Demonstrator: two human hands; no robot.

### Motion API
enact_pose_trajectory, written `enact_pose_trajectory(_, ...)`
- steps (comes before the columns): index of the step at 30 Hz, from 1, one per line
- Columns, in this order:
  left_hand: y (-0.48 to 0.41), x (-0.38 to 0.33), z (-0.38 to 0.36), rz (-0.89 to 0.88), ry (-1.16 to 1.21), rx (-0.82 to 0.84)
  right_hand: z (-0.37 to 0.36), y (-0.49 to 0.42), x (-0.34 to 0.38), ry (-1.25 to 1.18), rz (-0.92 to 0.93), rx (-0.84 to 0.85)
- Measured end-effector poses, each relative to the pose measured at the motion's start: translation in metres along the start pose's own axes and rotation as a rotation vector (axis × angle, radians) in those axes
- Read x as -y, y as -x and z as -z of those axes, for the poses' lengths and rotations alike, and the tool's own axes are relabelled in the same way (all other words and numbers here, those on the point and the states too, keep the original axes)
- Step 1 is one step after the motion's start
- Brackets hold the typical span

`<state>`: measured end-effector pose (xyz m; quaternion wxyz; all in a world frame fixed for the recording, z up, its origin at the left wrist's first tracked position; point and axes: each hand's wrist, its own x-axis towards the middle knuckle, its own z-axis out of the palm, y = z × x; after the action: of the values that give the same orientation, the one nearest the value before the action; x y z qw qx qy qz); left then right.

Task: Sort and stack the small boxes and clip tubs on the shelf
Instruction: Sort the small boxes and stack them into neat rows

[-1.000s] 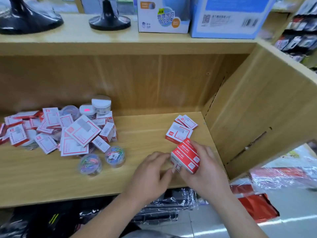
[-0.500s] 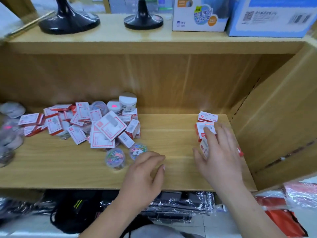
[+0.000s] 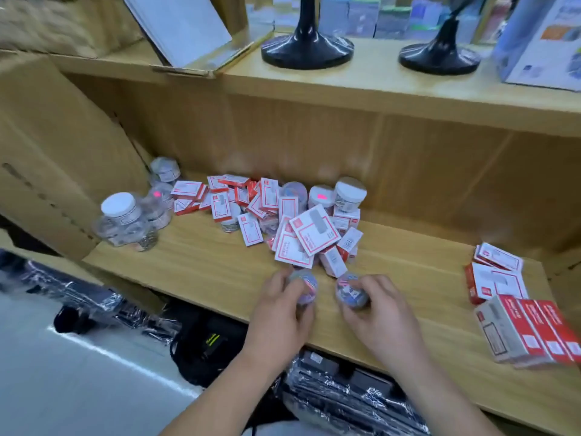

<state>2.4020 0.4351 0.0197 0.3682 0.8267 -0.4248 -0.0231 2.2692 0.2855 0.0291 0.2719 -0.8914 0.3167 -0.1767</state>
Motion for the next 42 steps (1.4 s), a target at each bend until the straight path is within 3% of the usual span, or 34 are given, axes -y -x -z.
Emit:
enact_pose_trajectory(7, 0.002, 0.045, 0.065, 0.104, 0.097, -0.099, -0.005, 0.004, 0.083, -0.158, 0.037, -0.087)
enact_pose_trajectory(14, -0.005, 0.158, 0.154, 0.259, -0.061, -0.224, -0.108, -0.042, 0.170, -0.212, 0.117, 0.037)
enact_pose_trajectory(20, -0.010, 0.216, 0.180, 0.128, -0.108, -0.174, -0.181, -0.072, 0.216, -0.247, 0.173, 0.057)
enact_pose_trajectory(24, -0.020, 0.232, 0.187, 0.106, -0.205, -0.165, -0.211, -0.093, 0.233, -0.216, 0.097, 0.049)
enact_pose_trajectory(28, -0.031, 0.226, 0.189, 0.067, -0.223, -0.189, -0.209, -0.108, 0.245, -0.210, 0.090, 0.087)
enact_pose_trajectory(31, -0.024, 0.192, 0.174, -0.091, -0.145, -0.191, -0.176, -0.093, 0.229, -0.194, 0.115, -0.007)
enact_pose_trajectory(36, -0.023, 0.141, 0.125, -0.212, 0.074, 0.052, -0.120, -0.070, 0.184, -0.103, 0.029, -0.010)
enact_pose_trajectory(42, -0.028, 0.091, 0.080, -0.173, 0.188, 0.282, -0.053, -0.014, 0.120, 0.109, -0.187, -0.130)
